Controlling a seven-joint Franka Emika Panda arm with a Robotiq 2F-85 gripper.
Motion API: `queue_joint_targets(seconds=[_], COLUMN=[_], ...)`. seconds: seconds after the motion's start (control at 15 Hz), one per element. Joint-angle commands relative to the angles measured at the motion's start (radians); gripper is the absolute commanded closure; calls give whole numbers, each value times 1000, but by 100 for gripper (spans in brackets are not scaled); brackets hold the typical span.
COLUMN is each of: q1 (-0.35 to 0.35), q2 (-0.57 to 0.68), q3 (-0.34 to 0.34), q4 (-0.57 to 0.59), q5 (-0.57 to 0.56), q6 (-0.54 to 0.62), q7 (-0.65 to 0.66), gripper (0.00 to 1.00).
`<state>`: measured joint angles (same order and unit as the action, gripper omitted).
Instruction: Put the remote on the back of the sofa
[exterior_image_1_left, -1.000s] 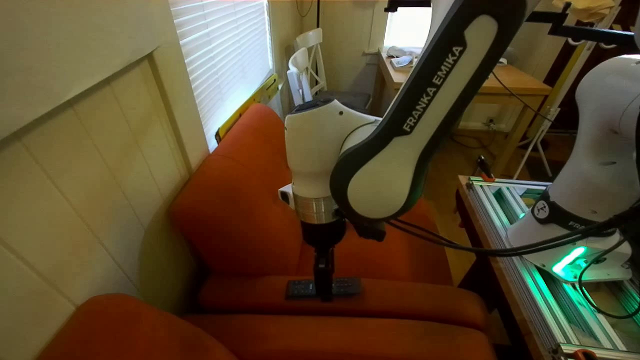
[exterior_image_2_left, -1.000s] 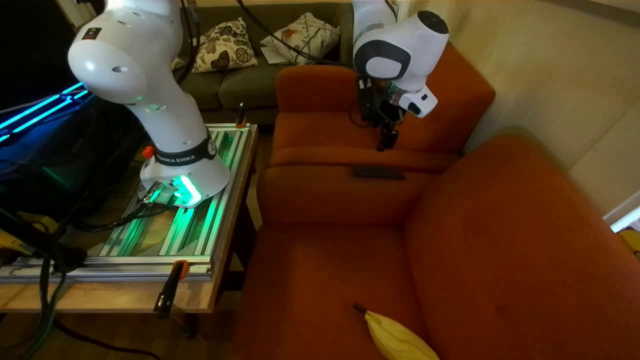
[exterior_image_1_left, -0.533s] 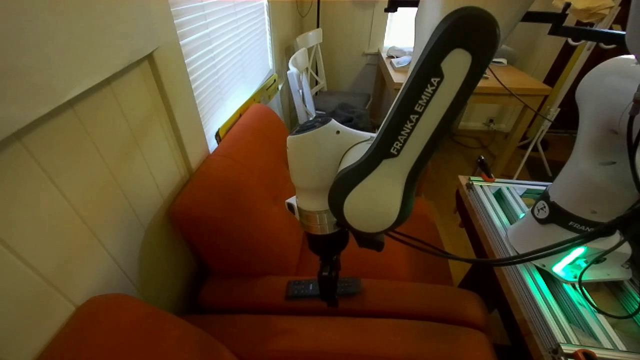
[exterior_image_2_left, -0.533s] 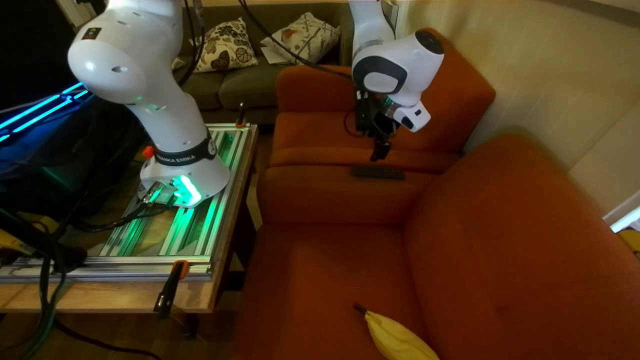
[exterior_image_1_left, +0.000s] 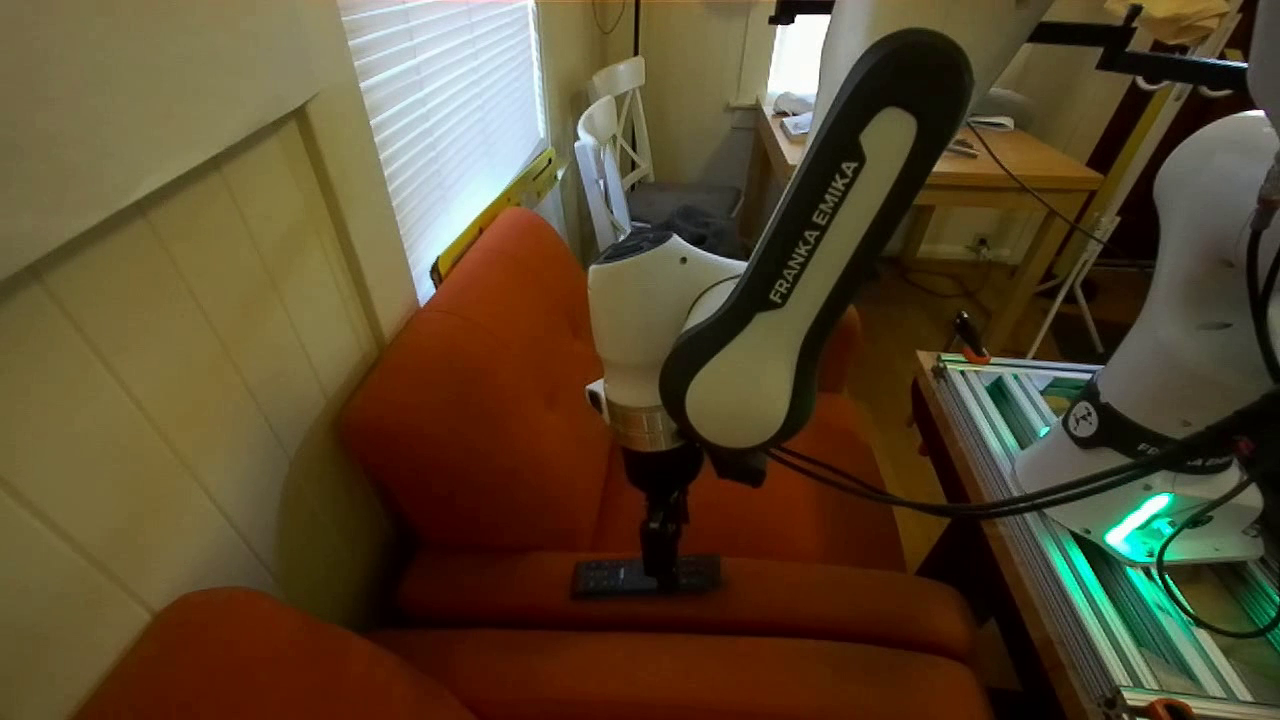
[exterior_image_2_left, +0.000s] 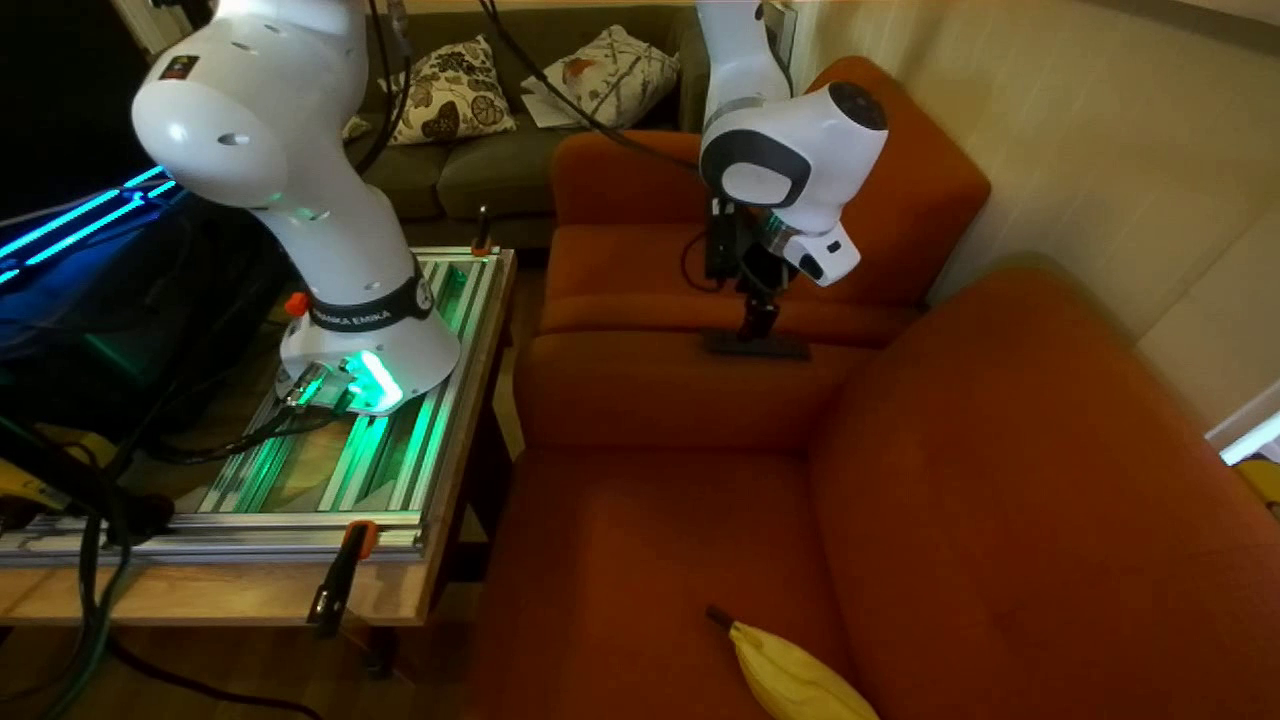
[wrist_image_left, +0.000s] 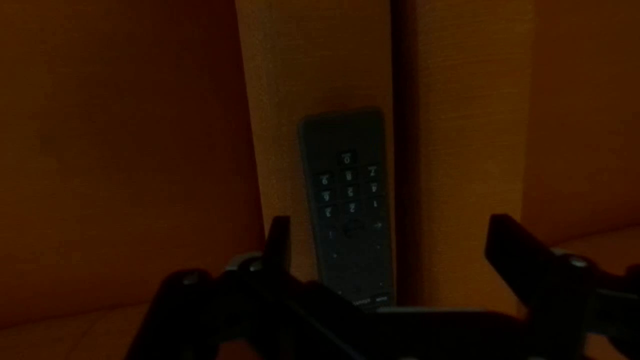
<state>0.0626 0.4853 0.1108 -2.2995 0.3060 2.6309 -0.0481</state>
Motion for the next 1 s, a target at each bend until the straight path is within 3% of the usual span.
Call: queue_joint_targets(seconds=[0.0, 0.67, 0.8, 0.93], q1=[-18, -5, -8, -9], q2=[32, 88, 95, 102], q3=[14, -7, -8, -10], q4=[6, 9, 7, 7], q5=[-29, -91, -96, -102], q6=[35, 55, 61, 61], q7=[-11, 11, 12, 14], gripper=[0, 0, 26, 41])
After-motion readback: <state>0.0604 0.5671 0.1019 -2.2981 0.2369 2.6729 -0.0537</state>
